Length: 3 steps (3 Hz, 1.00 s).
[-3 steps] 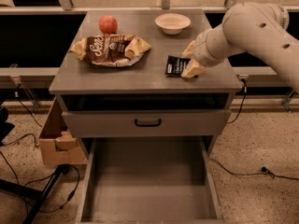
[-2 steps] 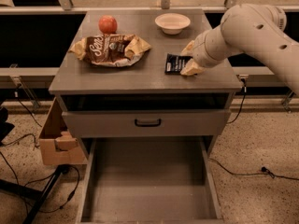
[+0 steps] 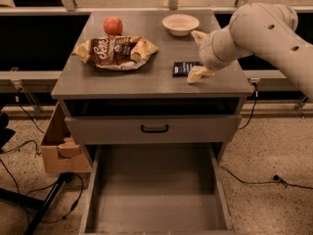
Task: Pick rxbar blueberry from middle drawer and place on counter
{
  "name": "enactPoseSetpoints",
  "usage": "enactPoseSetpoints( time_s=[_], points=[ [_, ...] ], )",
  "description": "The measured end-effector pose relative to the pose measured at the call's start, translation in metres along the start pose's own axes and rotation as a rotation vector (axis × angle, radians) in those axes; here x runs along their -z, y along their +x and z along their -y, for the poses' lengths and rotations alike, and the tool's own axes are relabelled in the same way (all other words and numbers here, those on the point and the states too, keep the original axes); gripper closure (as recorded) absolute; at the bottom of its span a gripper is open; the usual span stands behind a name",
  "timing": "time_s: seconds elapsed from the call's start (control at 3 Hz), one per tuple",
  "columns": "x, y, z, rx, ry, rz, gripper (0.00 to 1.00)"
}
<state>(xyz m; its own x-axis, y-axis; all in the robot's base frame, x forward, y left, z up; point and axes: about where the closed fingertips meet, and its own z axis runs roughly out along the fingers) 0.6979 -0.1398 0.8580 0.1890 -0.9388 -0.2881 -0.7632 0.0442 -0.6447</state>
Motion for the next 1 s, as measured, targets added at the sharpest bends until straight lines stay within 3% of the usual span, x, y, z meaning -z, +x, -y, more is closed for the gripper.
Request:
enactPoseSetpoints(
  time_s=[0.67, 1.0],
  points=[
    [0.0031, -0.0013, 0.0029, 0.0, 0.0, 0.0, 0.0],
    [0.0041, -0.0017, 0.0037, 0.0, 0.0, 0.0, 0.18]
  ],
)
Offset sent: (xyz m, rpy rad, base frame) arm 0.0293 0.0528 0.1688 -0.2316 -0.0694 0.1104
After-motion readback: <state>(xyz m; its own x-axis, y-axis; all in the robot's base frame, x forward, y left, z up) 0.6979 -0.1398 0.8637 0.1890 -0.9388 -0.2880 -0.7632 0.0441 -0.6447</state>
